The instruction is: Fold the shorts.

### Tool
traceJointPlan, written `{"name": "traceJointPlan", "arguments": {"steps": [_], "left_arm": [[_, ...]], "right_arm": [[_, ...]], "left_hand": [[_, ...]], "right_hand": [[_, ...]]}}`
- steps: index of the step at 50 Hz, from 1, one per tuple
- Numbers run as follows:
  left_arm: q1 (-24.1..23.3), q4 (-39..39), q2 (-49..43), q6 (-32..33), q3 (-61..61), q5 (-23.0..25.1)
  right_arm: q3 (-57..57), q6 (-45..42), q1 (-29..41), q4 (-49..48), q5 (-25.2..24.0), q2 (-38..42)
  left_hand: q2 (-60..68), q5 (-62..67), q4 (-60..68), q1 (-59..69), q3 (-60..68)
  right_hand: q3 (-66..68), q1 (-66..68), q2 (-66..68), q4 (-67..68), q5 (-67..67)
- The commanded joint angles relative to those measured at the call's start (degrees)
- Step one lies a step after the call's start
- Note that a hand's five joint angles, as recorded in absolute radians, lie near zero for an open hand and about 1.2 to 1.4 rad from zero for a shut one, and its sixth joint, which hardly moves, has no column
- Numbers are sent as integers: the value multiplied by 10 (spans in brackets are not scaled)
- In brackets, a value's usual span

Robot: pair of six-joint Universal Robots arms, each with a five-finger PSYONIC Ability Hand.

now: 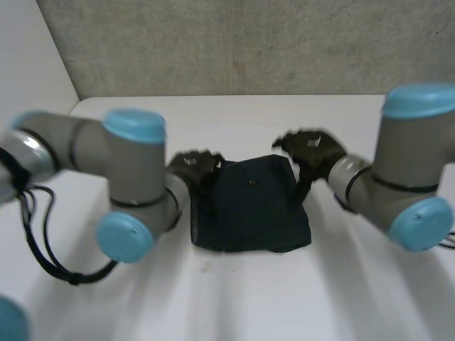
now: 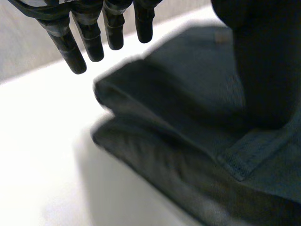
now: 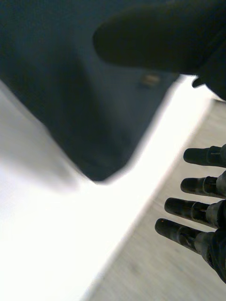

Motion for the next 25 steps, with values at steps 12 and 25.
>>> {"name": "traceJointPlan", "arguments": {"steps": [12,25], "left_arm": [[162,-189,367,-45,-30,42],[154,-190,375,-48,-69,50]], "right_arm": [[10,64,-8,63,187,-254],[60,68,-32,84,164,-306]], "left_hand": [[-16,-28,-19,2,-24],[-16,-28,-19,2,-24]], "right_hand": [[-22,11,-14,-35,-36],[-22,11,-14,-35,-36]]}}
